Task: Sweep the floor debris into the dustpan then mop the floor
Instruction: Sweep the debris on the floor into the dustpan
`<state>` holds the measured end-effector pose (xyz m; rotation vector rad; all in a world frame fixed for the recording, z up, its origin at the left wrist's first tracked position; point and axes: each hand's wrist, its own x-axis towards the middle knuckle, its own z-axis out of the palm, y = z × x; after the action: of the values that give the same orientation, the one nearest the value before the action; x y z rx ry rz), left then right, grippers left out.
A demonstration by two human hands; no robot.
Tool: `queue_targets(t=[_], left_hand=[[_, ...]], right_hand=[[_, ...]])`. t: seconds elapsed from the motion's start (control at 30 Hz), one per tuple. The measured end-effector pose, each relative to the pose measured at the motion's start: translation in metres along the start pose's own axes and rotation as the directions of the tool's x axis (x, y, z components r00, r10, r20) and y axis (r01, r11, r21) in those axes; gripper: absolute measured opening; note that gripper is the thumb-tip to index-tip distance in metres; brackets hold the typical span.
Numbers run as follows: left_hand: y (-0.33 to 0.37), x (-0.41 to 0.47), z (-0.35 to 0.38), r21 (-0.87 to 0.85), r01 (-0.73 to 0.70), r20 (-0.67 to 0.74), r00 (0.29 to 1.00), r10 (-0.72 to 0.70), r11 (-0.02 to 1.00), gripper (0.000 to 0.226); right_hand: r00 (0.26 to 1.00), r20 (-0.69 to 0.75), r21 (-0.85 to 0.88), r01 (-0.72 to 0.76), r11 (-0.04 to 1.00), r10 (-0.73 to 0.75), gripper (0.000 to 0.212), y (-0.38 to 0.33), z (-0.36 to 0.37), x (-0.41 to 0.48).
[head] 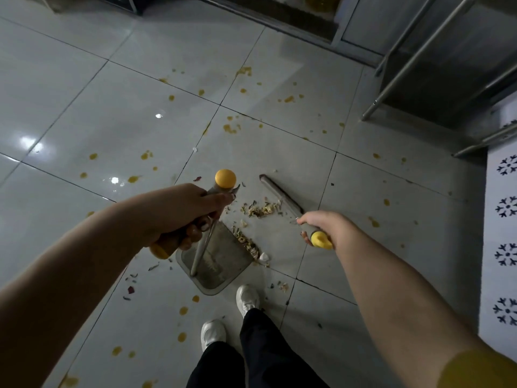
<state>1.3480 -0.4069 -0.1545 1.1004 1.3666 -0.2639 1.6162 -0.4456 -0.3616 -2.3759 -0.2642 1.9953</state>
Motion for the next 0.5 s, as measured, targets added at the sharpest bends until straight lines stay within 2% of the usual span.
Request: queue_targets(t=[0.13,0.3,0.4,0.5], left_hand=[[0.013,0.005,0.001,0.036,0.019,0.025,0.999,-0.020,0.999,0.039],[0.022,0.004,0.003,0.033,0.007,0.030,1.000,-0.008,0.999,0.037],[0.026,0.004,0.001,0.048,0.013,0.034,0.999,-0.015,0.999,0.036],[0.028,0.005,-0.001,0.043,0.012,0.043,0.999,-0.014,0.999,0.036]], right_hand=[[0.996,0.057,-0.067,-0.058,0.996,0.062,0.031,0.009,0.016,-0.007],[0.980,0.175,-0.104,-0.072,0.992,0.089,0.017,-0.011,-0.027,-0.030],[0.957,0.250,-0.097,-0.126,0.987,0.146,0.035,-0.017,-0.058,-0.039],[0.964,0.231,-0.110,-0.110,0.988,0.133,0.035,-0.016,-0.056,-0.035]])
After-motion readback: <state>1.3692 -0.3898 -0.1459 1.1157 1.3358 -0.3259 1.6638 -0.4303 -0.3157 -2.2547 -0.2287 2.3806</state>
